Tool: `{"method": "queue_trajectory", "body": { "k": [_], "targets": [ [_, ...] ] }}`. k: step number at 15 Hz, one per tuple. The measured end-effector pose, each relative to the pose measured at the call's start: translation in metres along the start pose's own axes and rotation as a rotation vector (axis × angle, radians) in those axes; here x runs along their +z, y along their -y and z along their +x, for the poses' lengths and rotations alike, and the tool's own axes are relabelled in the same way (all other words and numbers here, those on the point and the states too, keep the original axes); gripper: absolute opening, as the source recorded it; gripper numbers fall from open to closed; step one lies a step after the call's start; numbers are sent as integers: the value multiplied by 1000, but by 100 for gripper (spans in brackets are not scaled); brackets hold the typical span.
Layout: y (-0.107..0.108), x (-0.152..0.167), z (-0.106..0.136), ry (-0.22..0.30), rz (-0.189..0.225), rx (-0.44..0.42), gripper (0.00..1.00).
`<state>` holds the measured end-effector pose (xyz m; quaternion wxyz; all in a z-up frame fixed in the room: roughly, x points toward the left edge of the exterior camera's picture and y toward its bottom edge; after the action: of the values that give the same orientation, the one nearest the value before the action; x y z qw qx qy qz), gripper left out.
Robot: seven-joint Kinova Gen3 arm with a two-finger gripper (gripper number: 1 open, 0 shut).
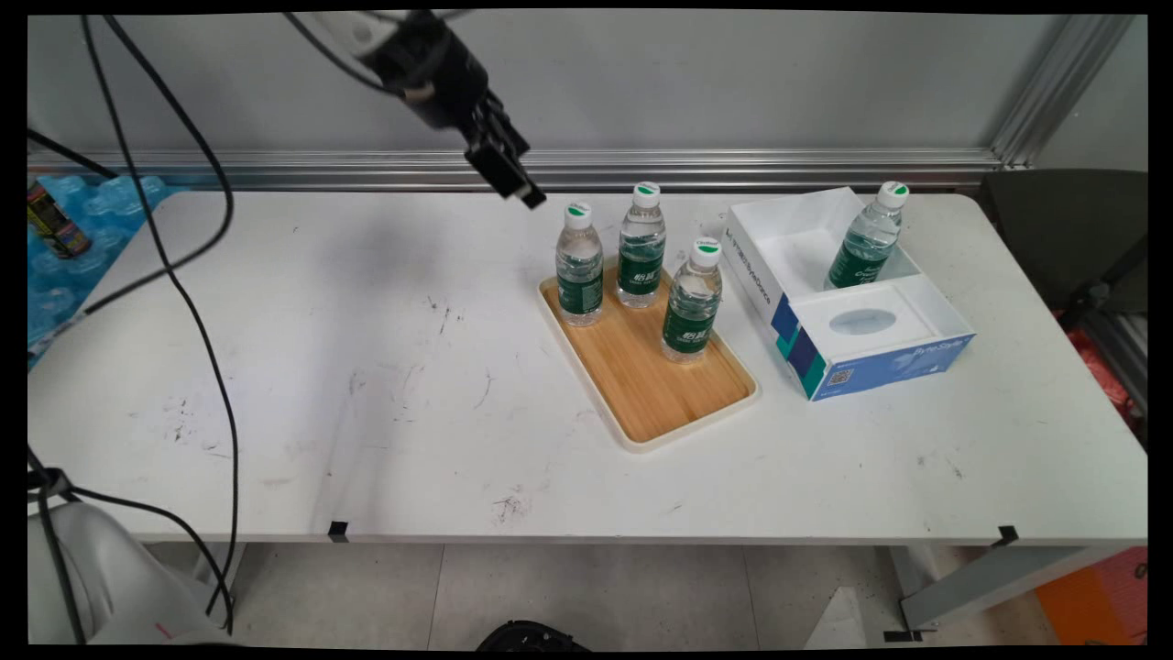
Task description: Pick up the green bottle from the white box
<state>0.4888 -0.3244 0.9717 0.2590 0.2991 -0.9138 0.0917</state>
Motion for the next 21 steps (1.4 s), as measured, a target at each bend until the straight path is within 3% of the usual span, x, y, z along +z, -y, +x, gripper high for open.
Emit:
{"method": "queue_trajectory", "body": {
  "k": [4,8,16,21],
  "targets": [
    [-8,-24,26,-13,-7,-1,100],
    [-16,-16,62,-53,-20,-6,100],
    [-25,60,134,-151,-17,18,100],
    [-27,125,160,-196,-17,18,100]
  ]
}}
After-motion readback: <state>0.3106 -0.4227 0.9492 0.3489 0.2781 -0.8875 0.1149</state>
